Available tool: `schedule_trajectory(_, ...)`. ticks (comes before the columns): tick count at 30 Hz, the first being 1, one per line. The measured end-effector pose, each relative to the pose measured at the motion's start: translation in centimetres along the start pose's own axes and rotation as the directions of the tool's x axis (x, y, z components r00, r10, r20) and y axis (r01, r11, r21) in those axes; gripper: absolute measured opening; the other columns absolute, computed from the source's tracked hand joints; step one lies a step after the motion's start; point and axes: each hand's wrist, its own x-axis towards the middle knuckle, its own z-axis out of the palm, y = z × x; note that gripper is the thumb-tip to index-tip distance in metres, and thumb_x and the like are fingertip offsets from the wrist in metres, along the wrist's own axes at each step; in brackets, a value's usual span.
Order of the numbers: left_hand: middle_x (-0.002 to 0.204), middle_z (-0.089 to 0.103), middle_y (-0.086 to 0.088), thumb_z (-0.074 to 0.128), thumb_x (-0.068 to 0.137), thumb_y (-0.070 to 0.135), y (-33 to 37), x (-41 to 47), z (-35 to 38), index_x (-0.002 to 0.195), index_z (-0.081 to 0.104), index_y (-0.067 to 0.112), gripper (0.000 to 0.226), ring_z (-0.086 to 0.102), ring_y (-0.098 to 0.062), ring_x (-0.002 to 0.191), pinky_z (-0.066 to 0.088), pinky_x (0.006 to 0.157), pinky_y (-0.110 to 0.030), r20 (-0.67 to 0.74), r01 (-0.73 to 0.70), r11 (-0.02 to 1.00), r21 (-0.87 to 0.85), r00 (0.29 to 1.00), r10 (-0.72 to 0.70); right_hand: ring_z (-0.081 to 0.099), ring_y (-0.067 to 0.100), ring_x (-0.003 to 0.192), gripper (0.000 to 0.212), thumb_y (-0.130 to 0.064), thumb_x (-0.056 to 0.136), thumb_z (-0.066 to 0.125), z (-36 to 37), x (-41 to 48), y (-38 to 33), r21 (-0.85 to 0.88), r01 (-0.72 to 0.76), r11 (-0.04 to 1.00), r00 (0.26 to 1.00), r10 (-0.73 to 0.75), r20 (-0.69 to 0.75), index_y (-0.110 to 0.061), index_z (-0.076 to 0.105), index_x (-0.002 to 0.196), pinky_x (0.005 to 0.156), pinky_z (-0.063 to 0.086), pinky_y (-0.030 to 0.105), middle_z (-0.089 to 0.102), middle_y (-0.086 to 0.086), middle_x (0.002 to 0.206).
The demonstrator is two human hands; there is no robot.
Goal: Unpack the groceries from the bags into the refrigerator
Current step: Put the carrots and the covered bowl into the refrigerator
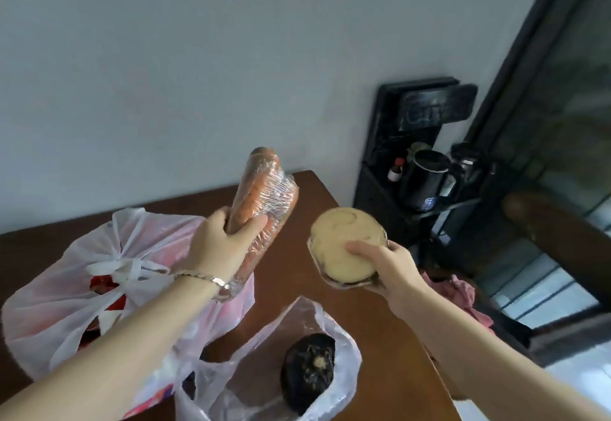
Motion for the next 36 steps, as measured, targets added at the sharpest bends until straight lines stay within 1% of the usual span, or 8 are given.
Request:
schedule_trajectory(6,0.073,0.064,-0.001,0.066,0.082,0.039,2.4,-0.3,3.3,0.086,0.063,0.010,0.029,0.060,-0.018,0.067,0.040,0.052,-0.020,0.318,-0.195,0.981,-0.018,0.929,0.191,0.066,0.019,0.081,0.026,-0.011,0.070,0.080,-4.6,-4.1,0.8,-0.047,0.081,0.996,0.945,-0.091,-0.315,-0.020,0.062,0.087,0.072,0.058,0.036,0.066,0.000,0.087)
schedule_trajectory(14,0.074,0.063,0.003,0.062,0.084,0.043,10.1,-11.4,10.4,0.086,0.061,0.014,0.029,0.060,-0.009,0.065,0.040,0.050,-0.020,0.676,-0.377,0.907,-0.188,0.620,0.398,0.060,0.023,0.087,0.047,-0.020,0.056,0.084,-15.5,-16.8,5.9,-0.014,0.080,0.997,0.713,-0.067,-0.698,-0.013,0.062,0.097,0.060,0.048,0.026,0.064,0.004,0.090)
schedule_trajectory(17,0.072,0.062,0.002,0.064,0.083,0.043,13.8,-18.7,13.8,0.078,0.059,0.017,0.026,0.059,-0.012,0.066,0.038,0.051,-0.023,0.755,-0.438,0.861,-0.257,0.465,0.462,0.062,0.025,0.080,0.052,-0.020,0.047,0.079,-21.2,-23.7,8.4,0.044,0.112,0.993,0.587,-0.030,-0.809,-0.007,0.066,0.096,0.060,0.048,0.026,0.067,0.010,0.086)
schedule_trajectory(22,0.077,0.065,-0.005,0.068,0.078,0.045,19.6,-32.9,18.0,0.073,0.059,0.016,0.030,0.061,-0.024,0.076,0.042,0.064,-0.028,0.826,-0.495,0.777,-0.390,0.185,0.533,0.061,0.016,0.069,0.026,-0.004,0.065,0.080,-30.0,-35.6,13.4,0.106,0.192,0.976,0.349,0.033,-0.937,-0.012,0.066,0.086,0.063,0.050,0.028,0.066,0.000,0.074)
schedule_trajectory(28,0.070,0.062,-0.002,0.068,0.081,0.037,25.8,-57.0,21.9,0.066,0.057,0.020,0.026,0.059,-0.022,0.071,0.037,0.054,-0.025,0.790,-0.514,0.636,-0.576,-0.152,0.594,0.062,0.023,0.074,0.024,-0.001,0.065,0.079,-42.0,-55.0,20.3,0.081,0.196,0.977,-0.033,0.089,-0.995,-0.006,0.067,0.085,0.069,0.052,0.035,0.068,0.008,0.080)
schedule_trajectory(30,0.060,0.056,0.002,0.068,0.082,0.038,27.5,-64.4,22.4,0.059,0.054,0.019,0.032,0.052,-0.016,0.060,0.034,0.050,-0.021,0.777,-0.482,0.626,-0.612,-0.223,0.588,0.061,0.022,0.078,0.024,-0.006,0.065,0.080,-45.2,-60.7,21.8,0.094,0.169,0.981,-0.139,0.118,-0.983,-0.011,0.065,0.082,0.075,0.052,0.036,0.066,0.006,0.082)
schedule_trajectory(33,0.056,0.052,0.003,0.069,0.081,0.041,30.0,-75.8,22.4,0.062,0.056,0.016,0.033,0.047,-0.010,0.052,0.032,0.045,-0.020,0.800,-0.364,0.714,-0.598,-0.317,0.509,0.062,0.024,0.088,0.035,-0.019,0.061,0.084,-49.7,-69.4,24.3,0.120,0.154,0.981,-0.295,0.161,-0.942,-0.017,0.064,0.090,0.082,0.054,0.039,0.066,0.002,0.088)
schedule_trajectory(36,0.062,0.058,0.000,0.068,0.081,0.041,31.9,-84.6,22.2,0.068,0.060,0.011,0.033,0.051,-0.011,0.054,0.036,0.044,-0.016,0.796,-0.261,0.781,-0.567,-0.417,0.438,0.061,0.024,0.089,0.039,-0.023,0.063,0.083,-52.7,-76.2,25.9,0.154,0.148,0.977,-0.396,0.201,-0.896,-0.014,0.065,0.097,0.073,0.048,0.030,0.067,0.002,0.093)
